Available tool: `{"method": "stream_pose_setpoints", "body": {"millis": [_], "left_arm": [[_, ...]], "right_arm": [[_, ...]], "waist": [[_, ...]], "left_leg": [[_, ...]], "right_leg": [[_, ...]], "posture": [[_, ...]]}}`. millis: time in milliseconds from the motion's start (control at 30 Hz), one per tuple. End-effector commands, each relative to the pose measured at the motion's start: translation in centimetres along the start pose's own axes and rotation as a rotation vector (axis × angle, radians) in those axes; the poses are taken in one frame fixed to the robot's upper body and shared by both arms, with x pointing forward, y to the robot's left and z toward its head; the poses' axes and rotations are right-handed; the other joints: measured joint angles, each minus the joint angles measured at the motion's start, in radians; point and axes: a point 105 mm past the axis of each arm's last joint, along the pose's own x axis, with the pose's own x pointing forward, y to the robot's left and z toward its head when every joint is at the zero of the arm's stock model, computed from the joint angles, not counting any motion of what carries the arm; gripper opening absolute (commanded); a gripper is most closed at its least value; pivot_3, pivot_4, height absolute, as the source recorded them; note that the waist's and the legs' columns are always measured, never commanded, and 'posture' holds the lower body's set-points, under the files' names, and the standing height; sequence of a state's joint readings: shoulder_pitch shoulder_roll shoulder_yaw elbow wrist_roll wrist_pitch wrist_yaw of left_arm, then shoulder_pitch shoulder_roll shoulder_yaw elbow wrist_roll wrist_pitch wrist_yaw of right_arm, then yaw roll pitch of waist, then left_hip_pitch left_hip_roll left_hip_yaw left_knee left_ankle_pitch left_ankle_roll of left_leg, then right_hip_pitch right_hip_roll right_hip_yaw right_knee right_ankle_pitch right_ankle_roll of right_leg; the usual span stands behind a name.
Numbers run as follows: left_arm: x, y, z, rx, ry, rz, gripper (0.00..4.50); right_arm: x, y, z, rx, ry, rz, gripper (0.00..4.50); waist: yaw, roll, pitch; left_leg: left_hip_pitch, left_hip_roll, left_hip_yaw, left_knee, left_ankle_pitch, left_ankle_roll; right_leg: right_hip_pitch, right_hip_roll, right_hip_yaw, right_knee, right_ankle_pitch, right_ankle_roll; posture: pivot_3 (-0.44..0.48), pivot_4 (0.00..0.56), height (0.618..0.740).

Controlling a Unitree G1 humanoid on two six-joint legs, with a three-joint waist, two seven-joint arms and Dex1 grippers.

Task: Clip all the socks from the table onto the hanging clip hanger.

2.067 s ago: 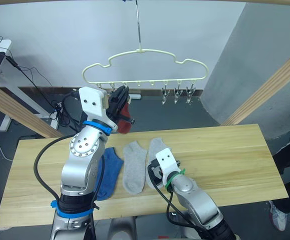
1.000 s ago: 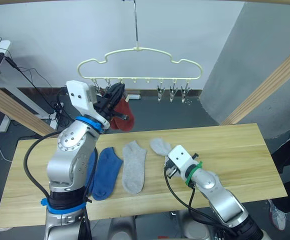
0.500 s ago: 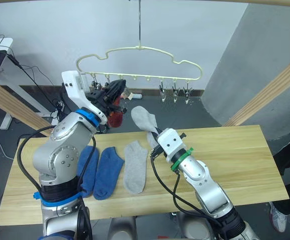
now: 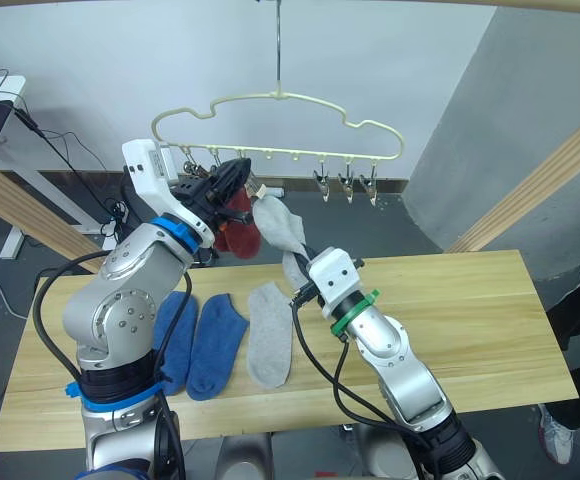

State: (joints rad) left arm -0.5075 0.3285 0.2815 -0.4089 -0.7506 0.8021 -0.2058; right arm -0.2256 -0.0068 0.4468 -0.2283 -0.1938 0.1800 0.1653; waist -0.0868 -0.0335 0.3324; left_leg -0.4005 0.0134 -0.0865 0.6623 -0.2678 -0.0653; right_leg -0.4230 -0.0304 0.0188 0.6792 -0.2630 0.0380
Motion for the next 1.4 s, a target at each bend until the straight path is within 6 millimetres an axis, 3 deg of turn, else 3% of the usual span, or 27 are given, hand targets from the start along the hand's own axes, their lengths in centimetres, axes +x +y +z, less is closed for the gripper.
{"method": "stream_pose_setpoints", "body": {"millis": [33, 633, 867, 967, 1067, 1200, 1400], "left_arm": [[-0.3, -1.6, 2.2, 0.031, -0.081, -0.063, 0.0], [-0.5, -1.6, 1.9, -0.004, -0.088, -0.065, 0.0], [-1.5, -1.6, 1.9, 0.123, -0.08, -0.067, 2.03], [-2.1, -1.3, 1.6, 0.211, -0.068, -0.062, 2.03], [-2.8, -0.6, 0.7, 0.228, -0.031, -0.027, 2.05], [-3.4, -0.7, 0.1, 0.272, -0.023, -0.043, 2.05], [-4.5, -1.2, -0.9, 0.342, 0.019, -0.112, 2.05]], "right_arm": [[0.3, -0.1, 1.6, 0.004, -0.073, -0.017, 0.03], [1.2, 0.9, 2.5, 0.054, -0.097, -0.006, 0.03], [0.9, 1.2, 1.8, 0.065, -0.082, 0.037, 0.0], [0.9, 1.2, 1.4, 0.066, -0.064, 0.038, 0.0], [1.0, 1.4, 1.0, 0.064, -0.04, 0.068, 0.8], [1.0, 1.9, 0.2, 0.001, 0.016, 0.139, 2.21], [-1.8, 1.3, -0.6, -0.042, 0.075, 0.246, 2.21]], "waist": [[0.0, 0.0, 0.0], [0.0, 0.0, 0.0], [0.0, 0.0, 0.0], [-0.001, 0.0, 0.0], [0.0, 0.0, 0.0], [0.0, 0.0, 0.0], [0.001, 0.0, 0.0]], "left_leg": [[0.0, 0.0, 0.0, 0.0, 0.0, 0.0], [0.0, 0.0, 0.0, 0.0, 0.0, 0.0], [0.0, 0.0, 0.0, 0.0, 0.0, 0.0], [0.001, 0.0, 0.0, 0.0, 0.0, 0.0], [0.001, 0.0, 0.0, 0.0, 0.0, 0.0], [0.001, 0.0, 0.0, 0.0, 0.0, 0.0], [0.0, 0.0, 0.0, 0.0, 0.0, 0.0]], "right_leg": [[0.0, 0.0, 0.0, 0.0, 0.0, 0.0], [0.0, 0.0, 0.0, 0.0, 0.0, 0.0], [0.0, 0.0, 0.0, 0.0, 0.0, 0.0], [0.0, 0.0, 0.001, 0.0, 0.0, 0.0], [0.0, 0.0, 0.001, 0.001, 0.0, 0.0], [0.0, 0.0, 0.001, 0.001, 0.0, 0.0], [0.0, 0.0, 0.001, 0.0, 0.0, 0.0]], "posture": [[-0.156, 0.318, 0.74], [-0.154, 0.313, 0.74], [-0.152, 0.314, 0.74], [-0.149, 0.313, 0.74], [-0.143, 0.311, 0.74], [-0.143, 0.312, 0.74], [-0.151, 0.303, 0.74]]}}
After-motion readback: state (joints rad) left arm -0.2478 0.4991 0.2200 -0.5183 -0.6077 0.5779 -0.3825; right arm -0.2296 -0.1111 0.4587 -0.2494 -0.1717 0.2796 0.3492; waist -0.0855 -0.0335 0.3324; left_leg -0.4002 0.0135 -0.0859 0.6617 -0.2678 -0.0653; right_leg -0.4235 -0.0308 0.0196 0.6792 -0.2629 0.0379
